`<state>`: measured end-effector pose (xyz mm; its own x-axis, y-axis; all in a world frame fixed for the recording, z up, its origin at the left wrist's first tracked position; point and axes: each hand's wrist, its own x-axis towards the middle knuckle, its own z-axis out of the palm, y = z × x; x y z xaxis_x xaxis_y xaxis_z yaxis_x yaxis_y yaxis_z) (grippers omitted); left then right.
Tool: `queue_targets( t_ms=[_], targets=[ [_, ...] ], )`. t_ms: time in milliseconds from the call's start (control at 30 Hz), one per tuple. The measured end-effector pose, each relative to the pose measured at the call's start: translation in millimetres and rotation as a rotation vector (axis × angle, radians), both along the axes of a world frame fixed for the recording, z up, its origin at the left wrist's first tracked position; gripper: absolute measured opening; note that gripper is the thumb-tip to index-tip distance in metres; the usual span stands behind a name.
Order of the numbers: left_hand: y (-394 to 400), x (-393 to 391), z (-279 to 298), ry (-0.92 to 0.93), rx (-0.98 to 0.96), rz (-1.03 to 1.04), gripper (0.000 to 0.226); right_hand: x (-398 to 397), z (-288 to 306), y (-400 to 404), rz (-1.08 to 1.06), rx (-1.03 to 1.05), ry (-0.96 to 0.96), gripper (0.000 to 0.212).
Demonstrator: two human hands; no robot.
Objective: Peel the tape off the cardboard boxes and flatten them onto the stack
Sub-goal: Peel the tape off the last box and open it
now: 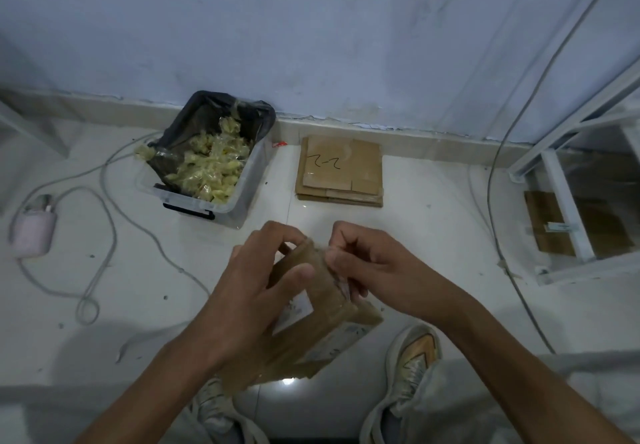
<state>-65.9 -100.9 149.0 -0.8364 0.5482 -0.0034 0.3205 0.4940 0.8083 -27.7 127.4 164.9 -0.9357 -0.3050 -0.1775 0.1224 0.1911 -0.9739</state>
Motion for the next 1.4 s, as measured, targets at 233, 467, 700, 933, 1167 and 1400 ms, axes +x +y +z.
queue_targets(
  t_ms=[233,467,700,933,1167,1400],
  targets=[
    [6.2,-6.3,-6.6,0.304,-0.158,0.016,0.032,-0.1,-5.2,2.7,-0.038,0.508,0.273,0.018],
    [23.8,6.4,-23.1,0.472,-0.263,0.130,0.008,15.3,-12.5,-21.7,-0.101,0.856,0.494,0.018],
    [10.7,-21.5,-14.7,0.501,-0.267,-0.206,0.011,2.5,-8.7,-0.9,0.010,1.026,0.587,0.018],
    [19.6,-7.4,-12.0,-0.060,0.035,0.215,0.017,-2.6,-8.0,7.5,-0.081,0.870,0.401,0.016],
    [15.8,-11.9,-13.8,0.094,-0.050,0.072,0.008,-3.7,-8.0,10.2,-0.033,1.012,0.435,0.019],
    [0.1,-34.5,9.4,-0.238,0.101,-0.247,0.012,-14.8,-6.6,25.4,-0.058,0.782,0.493,0.019]
  ],
)
